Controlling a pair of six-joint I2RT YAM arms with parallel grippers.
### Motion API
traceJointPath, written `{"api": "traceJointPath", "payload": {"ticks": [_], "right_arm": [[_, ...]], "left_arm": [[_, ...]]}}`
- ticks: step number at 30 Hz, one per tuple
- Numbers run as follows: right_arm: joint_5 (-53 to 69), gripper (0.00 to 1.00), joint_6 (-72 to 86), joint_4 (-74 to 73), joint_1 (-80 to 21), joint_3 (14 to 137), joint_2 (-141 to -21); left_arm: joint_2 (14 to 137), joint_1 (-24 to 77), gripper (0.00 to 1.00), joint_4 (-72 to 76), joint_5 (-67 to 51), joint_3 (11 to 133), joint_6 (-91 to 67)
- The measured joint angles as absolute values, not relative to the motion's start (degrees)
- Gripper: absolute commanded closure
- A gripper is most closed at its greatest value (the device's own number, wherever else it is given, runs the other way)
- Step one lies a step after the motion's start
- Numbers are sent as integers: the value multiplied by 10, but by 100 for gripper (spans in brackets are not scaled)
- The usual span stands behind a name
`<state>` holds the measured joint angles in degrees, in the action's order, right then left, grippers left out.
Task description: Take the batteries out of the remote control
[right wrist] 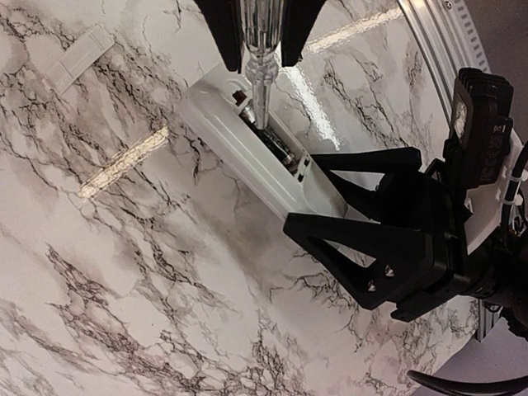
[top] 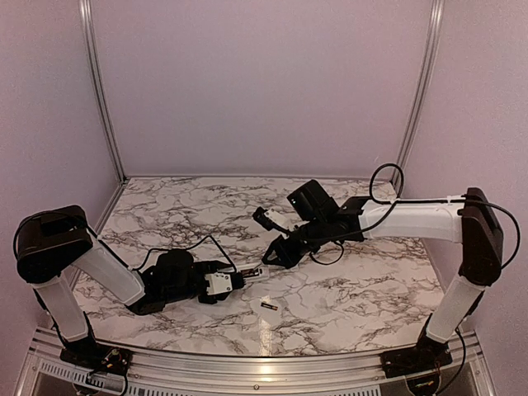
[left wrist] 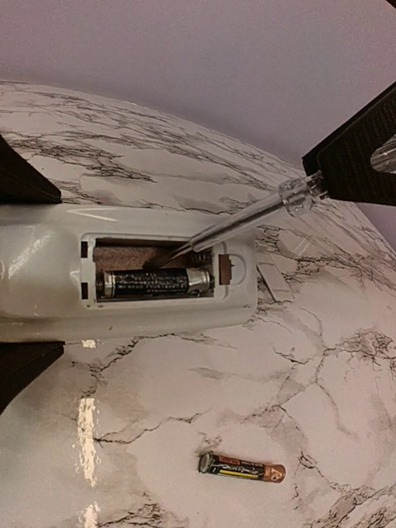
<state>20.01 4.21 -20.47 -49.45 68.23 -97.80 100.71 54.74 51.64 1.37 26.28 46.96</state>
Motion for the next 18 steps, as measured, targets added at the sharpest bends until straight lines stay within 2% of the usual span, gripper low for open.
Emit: {"api": "traceJointPath", "payload": {"ticks": [18], "right_arm": [[204,100,43,-267,-497,758,-1037]], "left_arm": [[1007,547,100,529,33,242,505]]}}
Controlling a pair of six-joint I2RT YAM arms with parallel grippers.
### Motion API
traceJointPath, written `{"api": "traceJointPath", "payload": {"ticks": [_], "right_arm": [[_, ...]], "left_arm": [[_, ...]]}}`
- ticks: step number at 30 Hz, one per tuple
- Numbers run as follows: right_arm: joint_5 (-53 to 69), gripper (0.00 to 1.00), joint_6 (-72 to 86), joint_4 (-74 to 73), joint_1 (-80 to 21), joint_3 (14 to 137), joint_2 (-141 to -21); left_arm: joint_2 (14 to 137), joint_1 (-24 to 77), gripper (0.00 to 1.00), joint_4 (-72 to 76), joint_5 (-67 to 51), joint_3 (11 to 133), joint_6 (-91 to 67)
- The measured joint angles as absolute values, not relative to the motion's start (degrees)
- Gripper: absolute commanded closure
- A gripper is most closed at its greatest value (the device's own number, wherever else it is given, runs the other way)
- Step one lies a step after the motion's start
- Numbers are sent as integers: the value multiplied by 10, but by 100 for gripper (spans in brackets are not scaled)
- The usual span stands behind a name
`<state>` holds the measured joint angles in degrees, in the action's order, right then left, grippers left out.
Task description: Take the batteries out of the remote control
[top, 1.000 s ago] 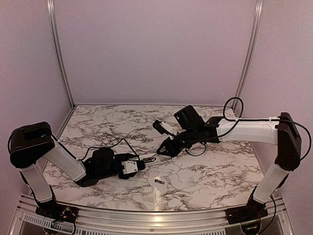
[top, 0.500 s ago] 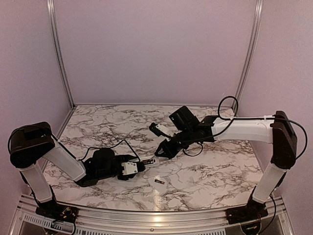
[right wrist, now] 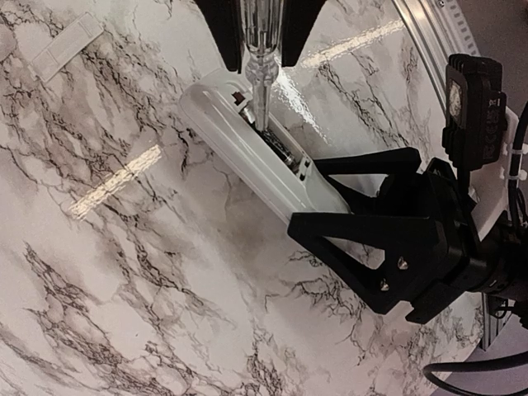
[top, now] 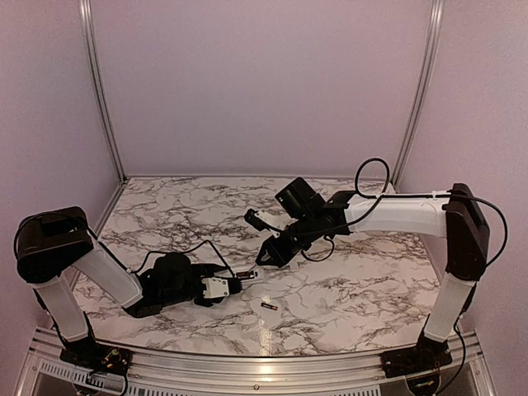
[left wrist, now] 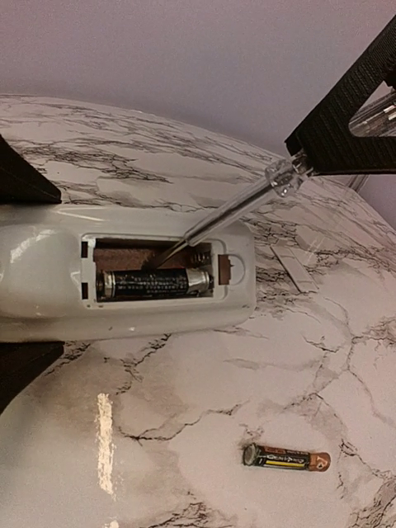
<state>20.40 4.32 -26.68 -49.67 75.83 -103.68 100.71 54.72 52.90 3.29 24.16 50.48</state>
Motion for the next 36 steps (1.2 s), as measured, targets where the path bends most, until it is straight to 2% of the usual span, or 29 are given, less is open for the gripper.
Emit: {"api": "traceJointPath", "payload": {"ticks": [36], "right_arm": [[263,100,109,-198,-466,753,-1088]], "left_arm": [[1062,559,100,631,128,216,603]]}}
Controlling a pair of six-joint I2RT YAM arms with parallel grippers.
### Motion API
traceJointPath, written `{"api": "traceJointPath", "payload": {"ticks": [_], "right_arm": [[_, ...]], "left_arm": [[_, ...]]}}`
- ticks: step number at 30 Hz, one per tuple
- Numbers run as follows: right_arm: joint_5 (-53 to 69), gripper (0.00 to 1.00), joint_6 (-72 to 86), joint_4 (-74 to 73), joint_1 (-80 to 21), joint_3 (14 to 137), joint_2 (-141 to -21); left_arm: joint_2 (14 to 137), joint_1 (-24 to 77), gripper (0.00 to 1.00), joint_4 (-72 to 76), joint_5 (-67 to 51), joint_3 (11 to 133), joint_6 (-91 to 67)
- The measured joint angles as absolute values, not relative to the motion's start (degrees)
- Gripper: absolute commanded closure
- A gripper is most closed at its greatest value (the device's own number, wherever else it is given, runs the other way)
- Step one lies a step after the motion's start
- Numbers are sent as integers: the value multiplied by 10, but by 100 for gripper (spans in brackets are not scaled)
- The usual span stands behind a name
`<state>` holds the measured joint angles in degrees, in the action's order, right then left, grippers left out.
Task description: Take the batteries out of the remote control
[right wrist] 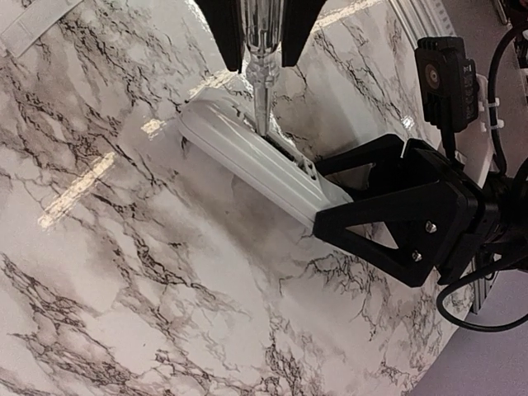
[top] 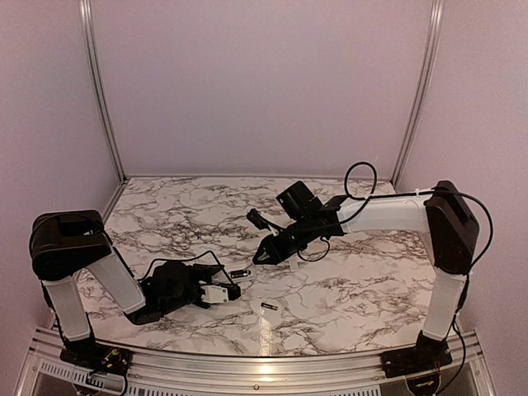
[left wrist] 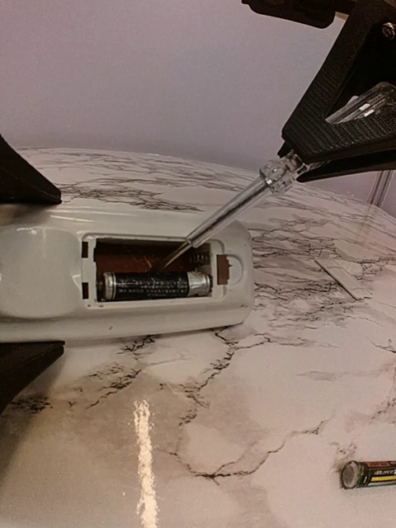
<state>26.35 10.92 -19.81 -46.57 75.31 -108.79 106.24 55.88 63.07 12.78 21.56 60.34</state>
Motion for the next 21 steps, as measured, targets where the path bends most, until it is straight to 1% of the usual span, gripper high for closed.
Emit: {"api": "traceJointPath", "payload": {"ticks": [10,21], "right_arm": [[278,100,95,-208,-458,753,-1089],[348,100,90,-213,-441,781,-1132]], "left_arm": [[1066,561,100,636,124,216,611],[1065,558,100,634,127,214,609]]}}
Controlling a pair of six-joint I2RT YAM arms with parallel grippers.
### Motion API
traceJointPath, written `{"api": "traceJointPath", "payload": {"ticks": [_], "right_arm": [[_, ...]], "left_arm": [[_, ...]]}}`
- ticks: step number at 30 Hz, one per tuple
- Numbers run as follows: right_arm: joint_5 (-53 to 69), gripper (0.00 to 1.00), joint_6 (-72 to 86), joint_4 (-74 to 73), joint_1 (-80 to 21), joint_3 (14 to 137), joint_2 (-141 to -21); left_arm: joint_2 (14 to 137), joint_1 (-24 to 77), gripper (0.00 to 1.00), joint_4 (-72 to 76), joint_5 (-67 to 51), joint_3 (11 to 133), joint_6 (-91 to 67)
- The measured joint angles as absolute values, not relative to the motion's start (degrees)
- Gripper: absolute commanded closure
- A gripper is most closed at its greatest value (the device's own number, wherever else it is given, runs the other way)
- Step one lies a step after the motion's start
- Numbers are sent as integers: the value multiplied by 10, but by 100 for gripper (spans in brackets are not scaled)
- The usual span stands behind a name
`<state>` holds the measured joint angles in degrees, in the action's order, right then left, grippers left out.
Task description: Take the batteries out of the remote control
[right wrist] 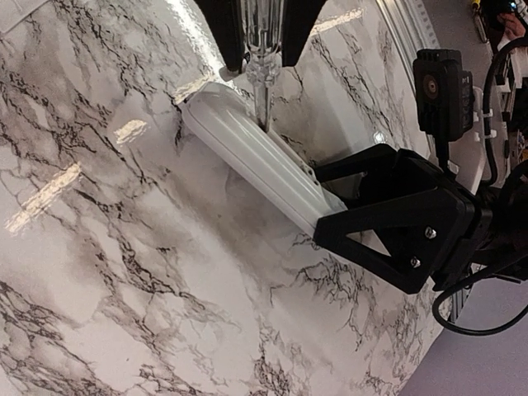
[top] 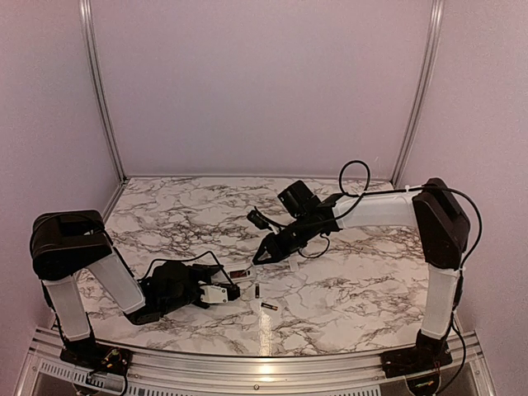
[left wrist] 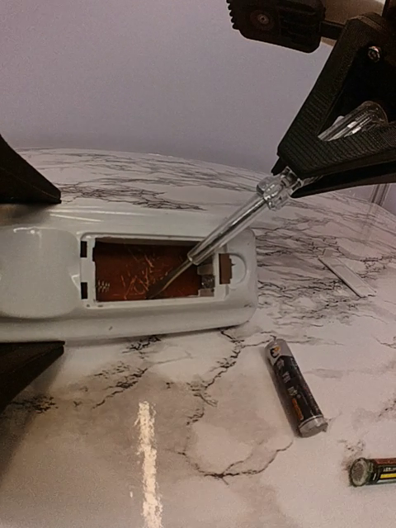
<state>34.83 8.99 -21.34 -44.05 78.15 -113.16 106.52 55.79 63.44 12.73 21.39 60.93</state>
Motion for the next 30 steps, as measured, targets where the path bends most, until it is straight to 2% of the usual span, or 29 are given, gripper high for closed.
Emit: {"api": "traceJointPath", "payload": {"ticks": [30], "right_arm": [[316,100,81,-208,-454,773,-1118]], "left_arm": [[1063,558,100,631,127,214,604]]}}
